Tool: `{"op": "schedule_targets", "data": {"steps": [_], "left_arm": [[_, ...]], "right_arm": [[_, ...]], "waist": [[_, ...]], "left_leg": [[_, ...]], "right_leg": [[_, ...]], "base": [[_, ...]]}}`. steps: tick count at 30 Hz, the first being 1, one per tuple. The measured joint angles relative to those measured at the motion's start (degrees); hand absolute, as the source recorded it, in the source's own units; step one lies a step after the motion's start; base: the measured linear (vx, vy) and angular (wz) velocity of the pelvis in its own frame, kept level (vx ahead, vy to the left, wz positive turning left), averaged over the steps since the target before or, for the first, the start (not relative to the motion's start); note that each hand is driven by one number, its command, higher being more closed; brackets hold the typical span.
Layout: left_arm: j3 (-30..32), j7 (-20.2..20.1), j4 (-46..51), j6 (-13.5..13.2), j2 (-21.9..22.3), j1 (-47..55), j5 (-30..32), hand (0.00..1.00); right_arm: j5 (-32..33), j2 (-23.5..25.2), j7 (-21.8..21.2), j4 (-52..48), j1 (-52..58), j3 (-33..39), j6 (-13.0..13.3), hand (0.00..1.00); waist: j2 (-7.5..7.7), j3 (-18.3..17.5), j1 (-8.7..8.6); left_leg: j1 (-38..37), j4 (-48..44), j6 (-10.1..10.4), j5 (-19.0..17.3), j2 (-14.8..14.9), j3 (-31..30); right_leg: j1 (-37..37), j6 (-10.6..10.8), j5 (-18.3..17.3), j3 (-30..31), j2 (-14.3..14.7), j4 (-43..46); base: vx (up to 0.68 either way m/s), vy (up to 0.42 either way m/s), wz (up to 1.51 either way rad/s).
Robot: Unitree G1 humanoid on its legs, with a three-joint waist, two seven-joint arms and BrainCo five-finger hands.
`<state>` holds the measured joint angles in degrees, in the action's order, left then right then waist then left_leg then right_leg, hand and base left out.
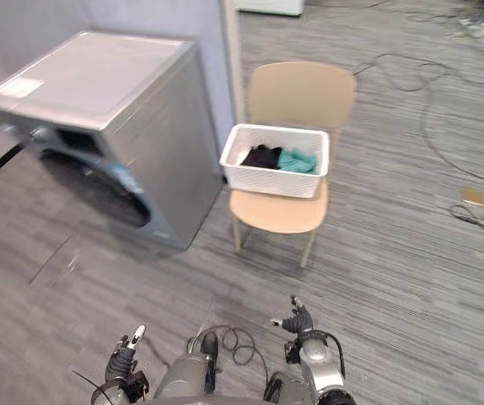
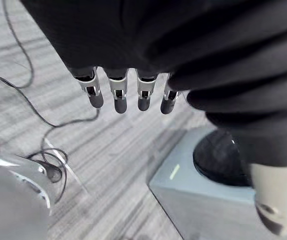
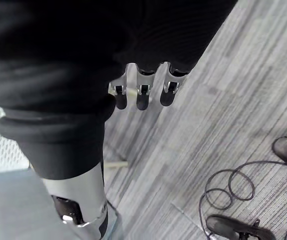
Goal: Pick up the laundry basket with both hands and put the clothes into the washing machine.
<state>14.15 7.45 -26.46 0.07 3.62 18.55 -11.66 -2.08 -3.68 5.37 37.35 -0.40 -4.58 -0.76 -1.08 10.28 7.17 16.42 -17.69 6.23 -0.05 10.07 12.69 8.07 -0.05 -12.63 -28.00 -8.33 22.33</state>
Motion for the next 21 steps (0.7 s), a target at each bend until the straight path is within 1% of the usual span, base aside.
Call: {"op": "schedule_targets", "data": {"steps": [1,2,3,4,5,6,7,8,9,10,11,12,13,14,15,16,17,18,19,20,21], "left_arm": [[0.0,0.2,-0.8,0.0,0.0,0.0,0.0,0.0],[-0.1,0.2,-1.2,0.0,0.0,0.1,0.0,0.0],[-0.2,0.2,-1.2,0.0,0.0,0.2,-0.1,0.0],[-0.3,0.3,-1.2,0.0,0.0,0.1,-0.5,0.0],[-0.3,0.3,-1.2,0.0,-0.1,0.1,-1.1,0.0],[-0.3,0.3,-1.2,-0.1,-0.1,-0.4,-1.4,0.0],[-0.4,0.3,-1.2,-0.1,-0.1,-0.7,-1.4,0.0],[-0.7,0.3,-1.2,-0.5,-0.1,-0.9,-1.6,0.0],[-1.3,0.3,-1.1,-0.6,-0.2,-1.5,-1.6,0.0],[-1.5,0.3,-1.2,-0.6,-0.4,-2.1,-1.6,0.0],[-2.7,0.3,-1.0,-0.7,-0.9,-2.6,-1.6,0.0],[-3.4,0.3,-0.9,-0.8,-1.1,-2.8,-1.5,0.0],[-4.4,0.3,-0.7,-1.2,-1.0,-2.6,-1.6,0.0],[-4.9,0.3,-0.4,-1.3,-1.0,-2.2,-1.6,0.0],[-5.4,0.2,-0.3,-1.3,-1.1,-1.9,-1.6,0.0],[-6.5,0.1,-0.3,-1.2,-1.3,-1.7,-1.6,0.0],[-7.2,0.1,-0.3,-1.1,-1.6,-1.6,-1.3,0.0],[-7.8,-0.1,-0.3,-1.1,-2.0,-1.2,-1.2,0.0],[-7.9,0.0,-0.3,-0.9,-2.1,-1.1,-1.1,0.0],[-8.0,0.0,-0.3,-0.6,-2.6,-0.9,-1.0,0.0],[-8.0,0.0,-0.3,-0.4,-3.5,-0.7,-0.9,0.0]], "right_arm": [[0.5,0.0,0.2,0.0,0.1,0.0,0.2,0.0],[1.0,-0.1,0.3,0.0,0.2,0.0,0.3,0.0],[2.0,-0.1,0.7,-0.1,0.2,0.0,0.3,0.0],[2.6,0.0,0.8,-0.1,0.1,0.0,0.4,0.0],[2.9,0.1,0.8,-0.1,0.1,0.0,0.4,0.0],[4.1,0.2,0.9,-0.1,0.2,0.0,0.4,0.0],[4.3,0.2,0.9,-0.1,0.4,0.0,0.4,0.0],[4.4,0.2,0.9,-0.5,0.8,0.0,0.4,0.0],[4.4,0.0,0.9,-1.1,0.9,0.4,0.4,0.0],[4.4,0.7,0.9,-1.1,0.9,0.6,0.4,0.0],[4.3,1.4,0.9,-1.1,1.1,0.8,0.4,0.0],[4.3,1.9,0.9,-1.5,1.3,0.8,0.4,0.0],[4.3,2.3,1.0,-2.5,1.8,1.2,0.3,0.0],[4.3,2.6,1.0,-2.7,1.8,1.4,0.3,0.0],[4.3,3.0,1.0,-2.8,1.8,1.5,0.4,0.0],[4.2,3.3,1.1,-2.8,1.8,1.6,0.3,0.0],[4.2,3.4,1.1,-2.7,1.8,1.5,0.3,0.0],[4.0,3.5,1.1,-2.6,1.3,1.0,0.1,0.0],[3.6,3.9,1.2,-2.3,-0.3,-0.1,0.1,0.0],[3.6,4.1,1.2,-2.3,-0.8,-0.6,0.2,0.0],[3.4,4.4,1.2,-2.3,-1.6,-1.3,0.2,0.0]], "waist": [[0.47,0.3,-0.14],[0.75,0.5,-0.13],[1.16,0.7,-0.08],[1.18,0.7,-0.14],[1.2,0.8,-0.31],[1.14,0.7,-0.69],[1.0,0.8,-0.96],[-0.03,0.7,-1.82],[-0.38,0.8,-2.52],[0.3,0.9,-2.61],[1.0,0.9,-3.11],[1.02,0.9,-3.08],[0.61,1.0,-2.92],[0.5,1.0,-2.71],[0.48,1.0,-2.4],[0.62,1.1,-1.88],[0.64,1.1,-1.65],[0.53,1.4,-1.52],[0.2,2.3,-1.65],[0.09,2.4,-1.68],[0.49,2.4,-1.7]], "left_leg": [[-0.6,-3.5,-1.8,-1.4,0.0,-0.8],[-1.1,-4.9,-2.0,-1.8,0.1,-1.8],[-2.0,-6.7,-2.2,-2.7,0.8,-3.4],[-2.6,-7.1,-1.4,-3.4,2.2,-4.7],[-3.0,-7.1,-1.4,-3.5,3.0,-4.7],[-3.5,-6.4,-1.5,-3.4,4.7,-4.2],[-3.9,-5.9,-1.6,-3.4,5.7,-3.4],[-5.4,-3.3,-2.0,-2.8,7.2,-0.9],[-6.1,-0.3,-4.2,-6.0,5.7,-0.3],[-6.1,-0.4,-3.4,-6.7,4.5,0.1],[-5.5,-1.4,-3.3,-7.5,2.6,0.5],[-3.9,-4.8,-4.2,-8.7,0.4,-0.5],[-2.6,-8.9,-4.4,-11.6,-1.4,-1.8],[-2.2,-11.0,-5.1,-13.4,-2.6,-2.1],[-1.8,-13.4,-6.1,-15.6,-4.0,-3.0],[-1.7,-15.7,-7.1,-18.1,-5.8,-3.3],[-1.7,-16.5,-7.6,-18.9,-6.5,-3.4],[-2.7,-16.8,-8.9,-19.7,-7.6,-3.6],[-4.3,-16.1,-9.7,-20.1,-7.9,-4.4],[-5.0,-15.3,-9.8,-20.2,-8.1,-4.8],[-6.8,-13.4,-10.4,-19.8,-8.2,-4.7]], "right_leg": [[-0.7,0.5,0.4,-1.7,-1.5,0.0],[-0.9,0.7,0.6,-2.1,-2.1,-0.1],[-1.2,1.4,1.2,-3.0,-2.9,-0.5],[-1.2,1.8,1.8,-4.1,-3.8,-0.9],[-1.2,2.3,2.2,-4.6,-4.3,-0.9],[-1.5,3.5,2.9,-5.8,-5.7,-0.8],[-1.8,4.1,3.2,-6.5,-6.5,-0.7],[-2.8,6.4,3.3,-8.0,-7.6,0.0],[-3.0,8.3,3.2,-8.5,-9.7,1.4],[-3.0,8.8,3.4,-9.0,-11.1,1.8],[-4.2,9.3,3.9,-10.3,-13.4,1.6],[-6.1,9.8,4.2,-11.4,-15.7,1.6],[-7.7,10.7,4.6,-12.2,-18.0,2.6],[-8.3,11.2,4.6,-12.6,-19.4,3.8],[-8.8,11.4,4.6,-12.6,-21.7,5.9],[-8.4,9.8,6.1,-10.8,-24.6,9.9],[-7.5,6.8,7.1,-9.3,-25.9,12.4],[-4.5,-1.3,9.2,-4.8,-27.2,17.5],[-0.3,-0.7,6.9,2.3,-25.3,24.0],[1.6,0.4,4.9,4.6,-23.2,26.7],[4.0,2.0,1.4,6.4,-19.2,28.8]], "base": [[-0.11,0.143,0.93],[-0.1,0.178,0.74],[-0.06,0.149,0.6],[-0.07,0.24,0.56],[-0.06,0.304,0.58],[-0.05,0.324,0.52],[-0.03,0.376,0.72],[-0.01,0.427,0.83],[-0.01,0.45,0.88],[0.03,0.425,1.01],[0.07,0.374,1.12],[0.1,0.428,1.25],[0.08,0.435,0.91],[0.07,0.369,0.64],[0.1,0.321,0.57],[0.1,0.226,0.56],[0.13,0.268,0.52],[0.16,0.292,0.25],[0.14,0.236,0.1],[0.16,0.21,-0.07],[0.1,0.104,0.01]]}}
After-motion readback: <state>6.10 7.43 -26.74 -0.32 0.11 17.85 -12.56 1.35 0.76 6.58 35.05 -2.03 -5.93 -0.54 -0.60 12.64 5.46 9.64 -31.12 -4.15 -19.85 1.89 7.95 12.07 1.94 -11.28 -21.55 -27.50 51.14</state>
